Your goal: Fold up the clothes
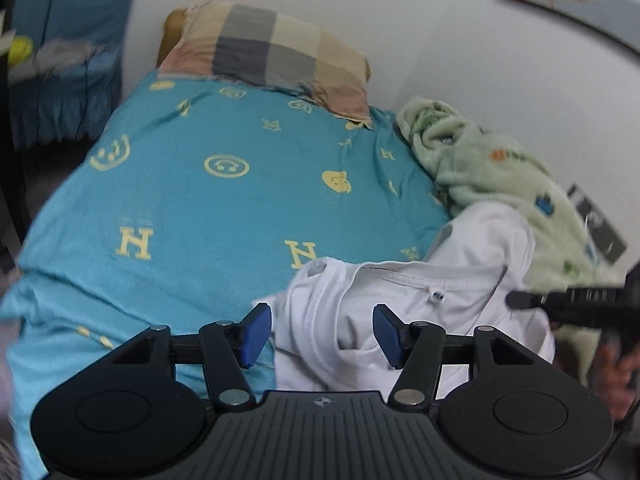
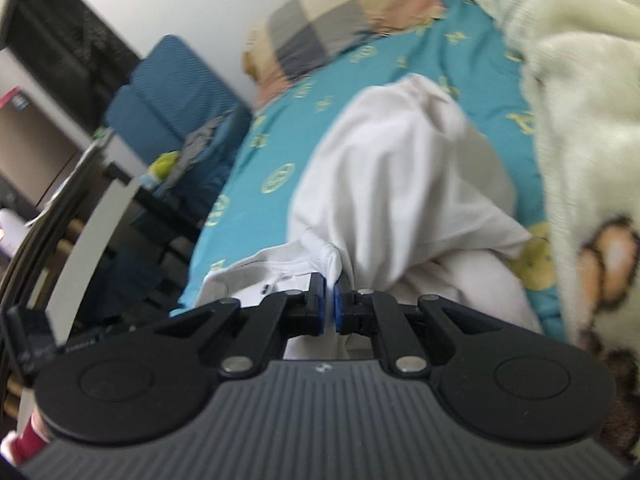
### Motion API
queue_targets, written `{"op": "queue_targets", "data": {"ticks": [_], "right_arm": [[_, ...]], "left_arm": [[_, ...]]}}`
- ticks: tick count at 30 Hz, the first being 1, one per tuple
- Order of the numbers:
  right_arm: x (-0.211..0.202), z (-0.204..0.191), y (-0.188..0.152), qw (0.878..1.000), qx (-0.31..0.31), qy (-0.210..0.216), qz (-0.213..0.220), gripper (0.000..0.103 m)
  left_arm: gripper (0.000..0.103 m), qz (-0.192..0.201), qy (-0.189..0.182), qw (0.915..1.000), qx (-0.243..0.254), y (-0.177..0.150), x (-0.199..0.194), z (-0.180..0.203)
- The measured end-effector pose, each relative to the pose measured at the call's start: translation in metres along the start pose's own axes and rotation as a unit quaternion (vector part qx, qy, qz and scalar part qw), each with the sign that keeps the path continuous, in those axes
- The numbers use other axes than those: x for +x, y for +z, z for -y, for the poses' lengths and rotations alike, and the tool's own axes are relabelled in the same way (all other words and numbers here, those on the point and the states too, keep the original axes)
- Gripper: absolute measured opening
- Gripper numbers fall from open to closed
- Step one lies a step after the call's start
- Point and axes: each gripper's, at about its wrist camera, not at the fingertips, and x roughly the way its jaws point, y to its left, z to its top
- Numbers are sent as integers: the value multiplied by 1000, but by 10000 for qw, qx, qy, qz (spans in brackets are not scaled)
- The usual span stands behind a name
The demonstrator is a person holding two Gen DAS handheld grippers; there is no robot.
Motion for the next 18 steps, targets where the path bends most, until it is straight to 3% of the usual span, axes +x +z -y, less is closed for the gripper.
{"op": "queue_targets", "data": {"ticks": [10,14,16,18], "right_arm": [[3,-2,4,9997,-124,-205,49,10],[-1,-7,6,9994,-266,-195,81,13],[-3,-12,6,9988,-399,-245,164,21],[-7,-19,5,9977,-554,-255,284,42]], "left_arm": [[63,-306,271,9949,925,-13,41,23],[61,-306,110,9972,674,-12,52,14],[58,-298,-27,9990,341,-10,54,6],[52,-298,-98,9995,79,-7,55,-1]]}}
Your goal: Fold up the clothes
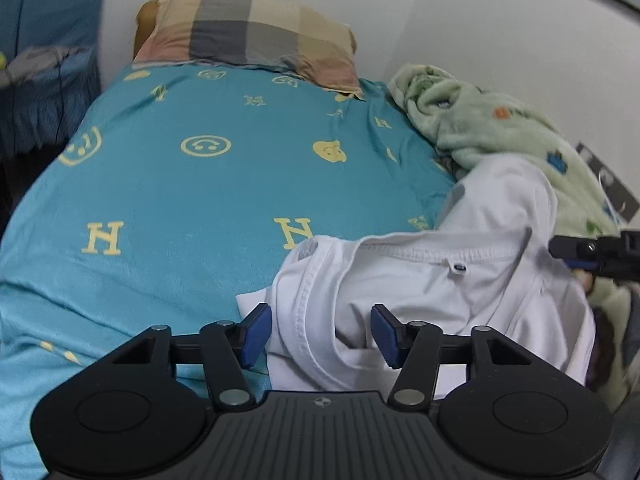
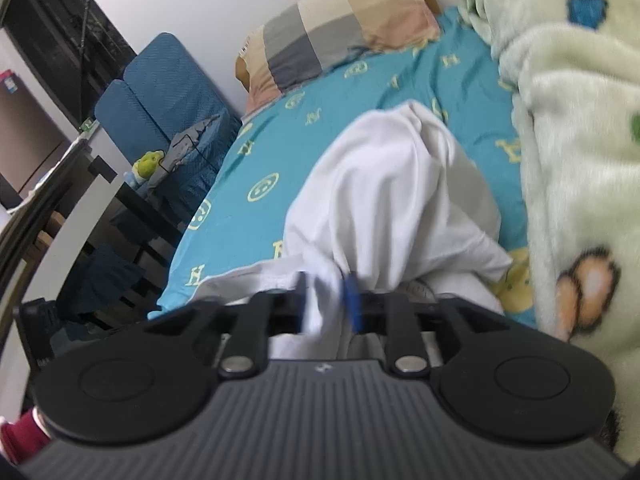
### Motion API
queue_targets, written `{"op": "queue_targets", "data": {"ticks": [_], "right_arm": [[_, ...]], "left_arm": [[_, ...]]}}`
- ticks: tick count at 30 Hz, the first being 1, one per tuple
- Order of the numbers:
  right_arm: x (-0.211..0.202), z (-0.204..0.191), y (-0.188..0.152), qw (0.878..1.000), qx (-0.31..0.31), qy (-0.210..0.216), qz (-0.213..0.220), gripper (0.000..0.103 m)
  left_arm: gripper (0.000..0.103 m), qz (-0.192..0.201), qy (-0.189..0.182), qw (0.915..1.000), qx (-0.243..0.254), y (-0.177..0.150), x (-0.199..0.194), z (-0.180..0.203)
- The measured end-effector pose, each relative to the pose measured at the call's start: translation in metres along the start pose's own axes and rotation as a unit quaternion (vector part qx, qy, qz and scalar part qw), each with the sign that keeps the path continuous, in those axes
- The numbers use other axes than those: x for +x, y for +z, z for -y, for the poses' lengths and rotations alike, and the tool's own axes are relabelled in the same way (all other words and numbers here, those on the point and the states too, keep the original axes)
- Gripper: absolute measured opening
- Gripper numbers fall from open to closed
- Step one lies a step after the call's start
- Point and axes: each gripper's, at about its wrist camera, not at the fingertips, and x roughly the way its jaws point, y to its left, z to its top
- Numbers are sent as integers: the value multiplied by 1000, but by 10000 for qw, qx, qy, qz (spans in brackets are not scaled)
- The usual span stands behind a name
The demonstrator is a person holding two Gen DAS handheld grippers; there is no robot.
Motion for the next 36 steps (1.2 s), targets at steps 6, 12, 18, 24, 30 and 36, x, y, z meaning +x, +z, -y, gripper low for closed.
{"op": "queue_targets", "data": {"ticks": [6,12,18,24,30,36], "right_arm": [[0,-28,-8,9968,-786,107,10,45],[16,-40,-22,9887,-1403,-497,-175,43],[13,-61,-35,9821,-1845,-362,-109,9],[-2,-87,-46,9720,-2326,-177,267,6],[-11,-80,-40,9724,-2254,-276,539,6],[-29,-81,-34,9711,-2143,-307,1001,6]], "left_arm": [[48,-7,-80,9995,-312,3,4,-10],[46,-150,-41,9994,-324,1,18,-6],[35,-139,-28,9987,-493,1,24,-8],[8,109,-16,9984,-559,6,15,-1],[6,548,-63,9958,-736,14,-7,5],[6,1171,-266,9868,-1089,22,-48,13]]}}
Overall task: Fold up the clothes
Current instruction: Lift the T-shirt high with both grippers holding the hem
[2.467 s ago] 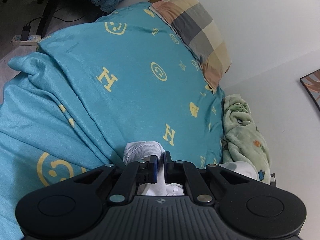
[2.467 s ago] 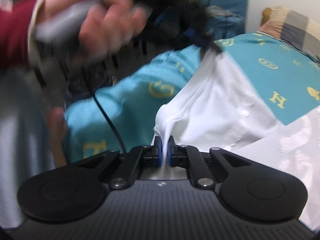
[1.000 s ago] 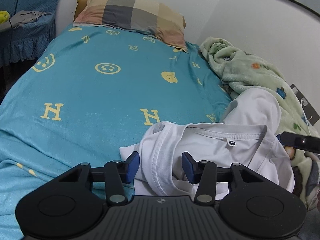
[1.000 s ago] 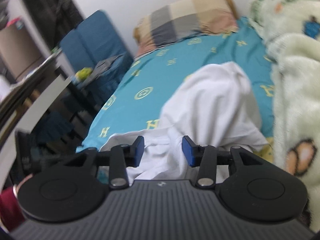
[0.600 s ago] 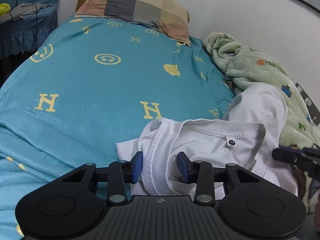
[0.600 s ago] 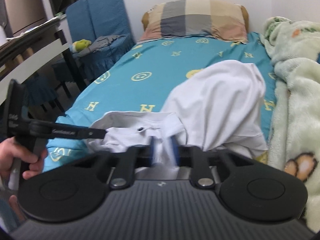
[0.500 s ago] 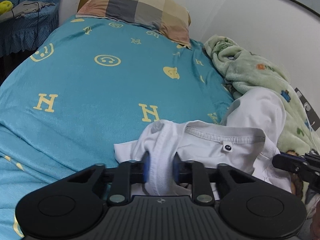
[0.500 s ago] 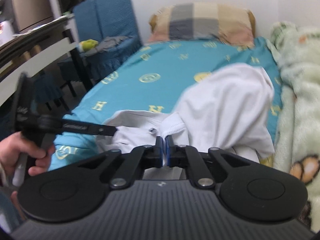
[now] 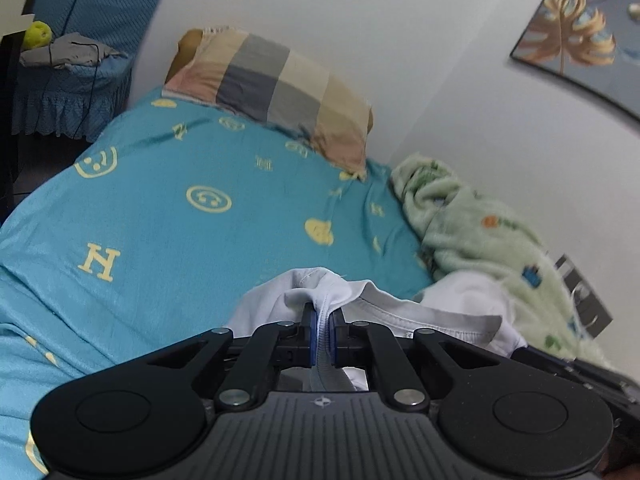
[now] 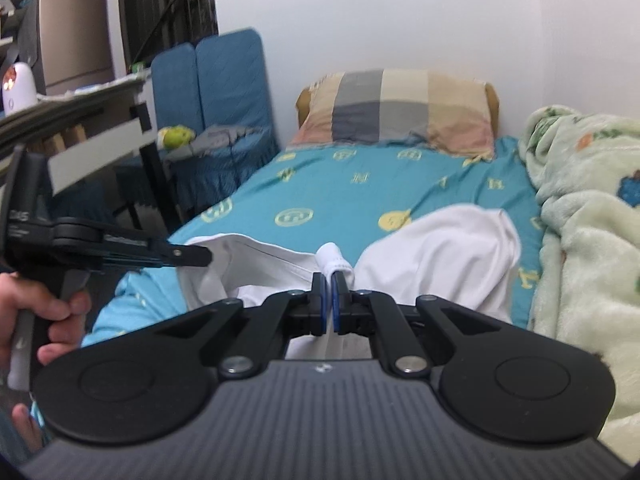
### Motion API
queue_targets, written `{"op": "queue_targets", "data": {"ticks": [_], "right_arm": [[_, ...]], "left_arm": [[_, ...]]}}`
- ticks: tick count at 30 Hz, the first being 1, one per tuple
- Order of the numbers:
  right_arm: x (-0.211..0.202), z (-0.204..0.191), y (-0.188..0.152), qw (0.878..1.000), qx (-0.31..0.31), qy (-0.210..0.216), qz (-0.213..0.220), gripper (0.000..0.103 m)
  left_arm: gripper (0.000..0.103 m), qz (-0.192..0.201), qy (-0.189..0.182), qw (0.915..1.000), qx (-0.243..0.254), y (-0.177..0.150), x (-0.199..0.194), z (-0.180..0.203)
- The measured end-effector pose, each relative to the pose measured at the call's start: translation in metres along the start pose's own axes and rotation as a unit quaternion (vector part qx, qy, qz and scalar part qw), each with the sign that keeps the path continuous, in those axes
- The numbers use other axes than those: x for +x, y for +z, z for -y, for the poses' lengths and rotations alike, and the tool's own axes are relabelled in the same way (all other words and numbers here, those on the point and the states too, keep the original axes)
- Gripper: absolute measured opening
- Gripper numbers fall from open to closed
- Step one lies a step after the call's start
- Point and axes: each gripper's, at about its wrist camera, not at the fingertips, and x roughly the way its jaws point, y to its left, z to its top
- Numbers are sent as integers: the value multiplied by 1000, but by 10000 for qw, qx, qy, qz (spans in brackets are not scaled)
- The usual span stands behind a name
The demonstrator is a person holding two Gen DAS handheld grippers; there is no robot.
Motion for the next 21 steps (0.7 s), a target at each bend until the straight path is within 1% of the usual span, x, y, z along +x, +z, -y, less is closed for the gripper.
{"op": "queue_targets", "data": {"ticks": [4,6,8,10,11,14,16,21], "right_arm": [[-14,-1,10,9993,18,-87,371,6],[-24,-3,18,9980,66,-119,622,5],[-37,-3,31,9964,146,-113,831,5],[-54,-1,49,9942,242,-24,1047,5],[-62,-2,60,9930,191,-21,1164,5],[-91,-4,95,9887,96,11,1494,5],[-112,-5,121,9853,75,42,1704,5],[-176,-7,181,9731,98,105,2301,5]], "left_arm": [[5,422,-139,9985,-314,7,-32,6],[5,757,-208,9958,-481,12,-55,9],[5,1136,-235,9916,-579,18,-81,14],[5,1486,-301,9857,-741,27,-107,20],[5,1657,-349,9823,-806,32,-121,23],[5,2143,-514,9731,-671,52,-163,48],[5,2383,-633,9680,-461,71,-190,72],[5,2923,-862,9524,129,114,-262,138]]}}
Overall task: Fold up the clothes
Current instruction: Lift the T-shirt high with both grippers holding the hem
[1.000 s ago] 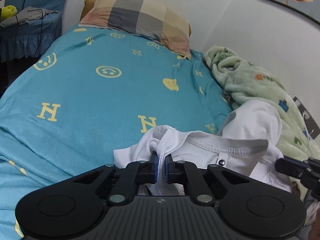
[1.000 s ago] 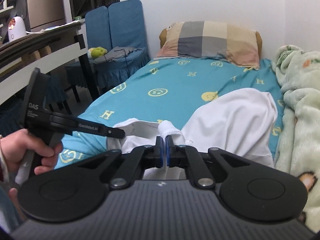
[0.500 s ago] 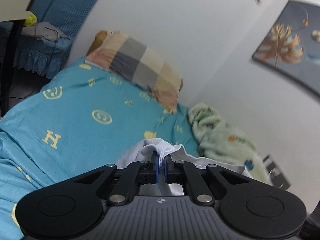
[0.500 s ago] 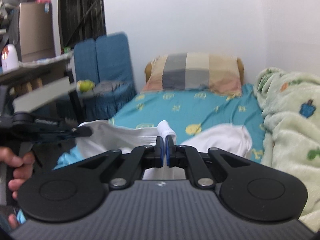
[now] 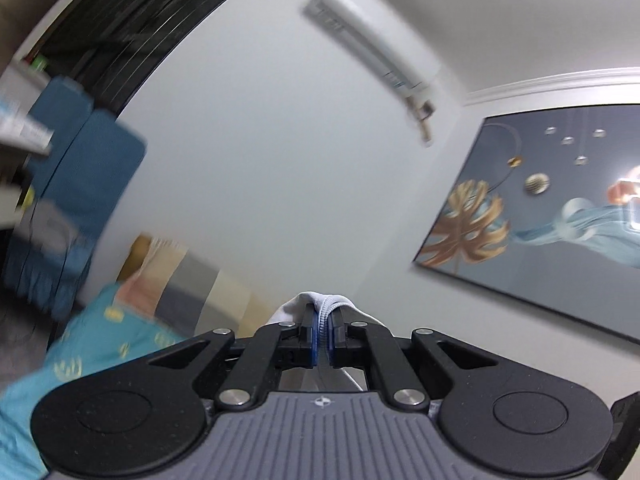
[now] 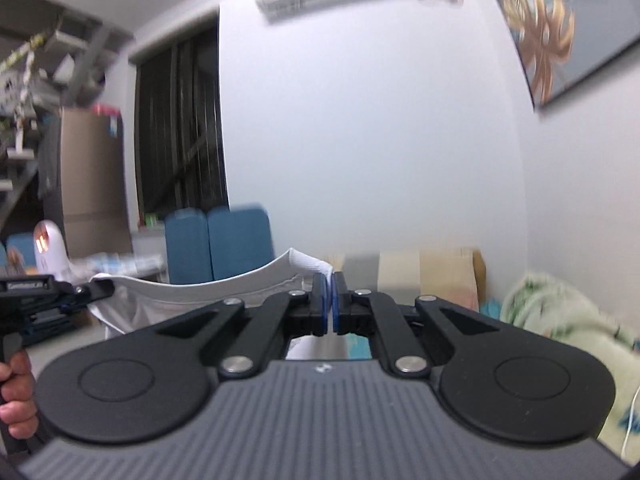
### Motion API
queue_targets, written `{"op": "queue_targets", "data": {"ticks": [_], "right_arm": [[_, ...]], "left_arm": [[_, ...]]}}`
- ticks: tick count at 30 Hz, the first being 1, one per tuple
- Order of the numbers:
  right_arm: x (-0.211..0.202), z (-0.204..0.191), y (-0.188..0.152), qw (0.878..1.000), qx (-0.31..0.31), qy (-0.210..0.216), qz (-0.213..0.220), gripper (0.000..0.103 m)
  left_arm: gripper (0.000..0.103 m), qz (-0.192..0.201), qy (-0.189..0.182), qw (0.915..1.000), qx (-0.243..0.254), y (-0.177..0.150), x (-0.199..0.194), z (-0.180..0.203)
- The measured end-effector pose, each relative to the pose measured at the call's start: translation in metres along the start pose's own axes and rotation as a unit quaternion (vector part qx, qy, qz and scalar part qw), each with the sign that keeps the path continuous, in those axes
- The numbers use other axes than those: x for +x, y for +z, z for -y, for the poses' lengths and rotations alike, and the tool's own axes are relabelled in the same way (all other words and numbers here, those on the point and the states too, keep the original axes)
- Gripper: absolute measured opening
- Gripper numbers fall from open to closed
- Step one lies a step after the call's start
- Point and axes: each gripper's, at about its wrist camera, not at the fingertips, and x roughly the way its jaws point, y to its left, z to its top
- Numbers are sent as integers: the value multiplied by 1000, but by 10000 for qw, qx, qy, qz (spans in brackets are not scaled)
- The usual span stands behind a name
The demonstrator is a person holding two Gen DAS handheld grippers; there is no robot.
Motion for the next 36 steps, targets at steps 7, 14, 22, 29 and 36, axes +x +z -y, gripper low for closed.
{"op": "queue_targets", "data": {"ticks": [7,14,22,29,36], "right_arm": [[-66,-15,109,9965,8,330,766,5],[-137,-45,188,9885,-297,575,1364,5],[-130,-54,206,9889,-396,669,1267,5],[-1,-18,132,9986,-142,412,315,5],[186,37,17,9976,142,-147,-663,5]], "left_arm": [[5,649,-436,9953,580,88,-64,106],[5,1234,-713,9835,1115,150,-133,190],[5,1006,-275,9869,1228,170,-118,200],[5,172,466,9950,861,118,11,101],[5,-568,1279,9880,651,37,196,-52]]}}
